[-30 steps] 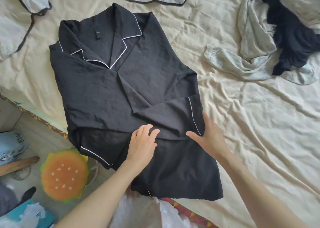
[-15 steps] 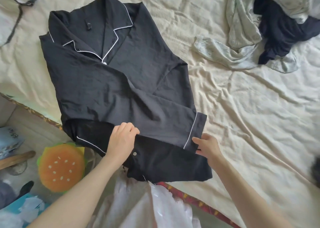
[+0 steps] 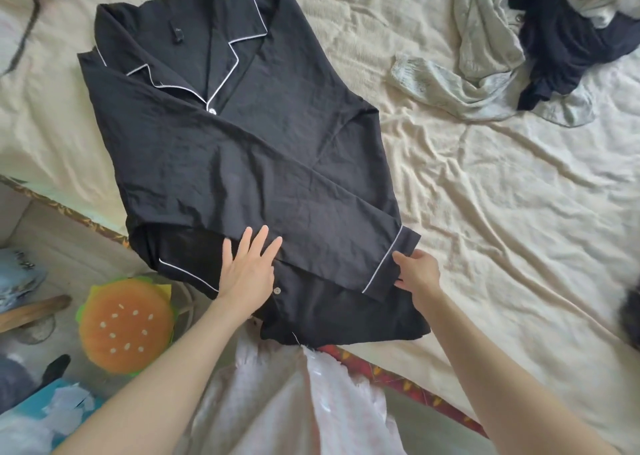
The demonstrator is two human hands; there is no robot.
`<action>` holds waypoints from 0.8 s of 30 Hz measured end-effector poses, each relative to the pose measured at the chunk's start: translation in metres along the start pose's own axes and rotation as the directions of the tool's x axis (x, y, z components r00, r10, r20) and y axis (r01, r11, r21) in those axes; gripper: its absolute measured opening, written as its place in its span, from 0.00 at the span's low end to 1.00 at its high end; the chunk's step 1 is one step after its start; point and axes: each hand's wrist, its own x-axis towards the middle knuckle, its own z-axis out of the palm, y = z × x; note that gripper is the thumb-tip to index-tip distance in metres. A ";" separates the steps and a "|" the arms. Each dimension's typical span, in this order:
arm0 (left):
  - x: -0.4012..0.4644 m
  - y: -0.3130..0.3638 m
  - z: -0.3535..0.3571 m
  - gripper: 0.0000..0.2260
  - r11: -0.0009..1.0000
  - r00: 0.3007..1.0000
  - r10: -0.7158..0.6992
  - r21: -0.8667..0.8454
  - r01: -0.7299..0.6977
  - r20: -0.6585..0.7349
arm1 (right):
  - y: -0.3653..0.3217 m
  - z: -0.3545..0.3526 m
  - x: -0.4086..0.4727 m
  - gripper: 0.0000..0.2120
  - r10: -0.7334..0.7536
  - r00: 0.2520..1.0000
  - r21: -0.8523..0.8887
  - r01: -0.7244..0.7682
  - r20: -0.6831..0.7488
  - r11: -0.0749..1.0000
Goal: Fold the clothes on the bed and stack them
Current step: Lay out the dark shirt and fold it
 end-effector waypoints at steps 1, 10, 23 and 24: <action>-0.001 -0.004 0.000 0.24 0.999 1.000 0.014 -0.034 -0.013 0.023 | 0.002 -0.001 -0.001 0.06 -0.029 1.000 -0.138 0.029 0.003 0.990; -0.017 -0.035 -0.023 0.18 0.883 0.979 -0.119 -0.469 0.030 -0.163 | -0.017 -0.003 -0.036 0.23 -0.373 0.908 -0.631 0.177 -0.193 0.756; 0.019 -0.196 -0.040 0.21 0.337 0.747 -0.662 -0.865 0.371 0.063 | -0.204 0.173 -0.089 0.19 -0.671 0.660 -0.661 0.674 0.337 0.331; 0.022 -0.206 -0.037 0.22 0.291 0.752 -0.647 -0.870 0.398 0.127 | -0.218 0.193 -0.092 0.19 -0.671 0.641 -0.644 0.700 0.373 0.310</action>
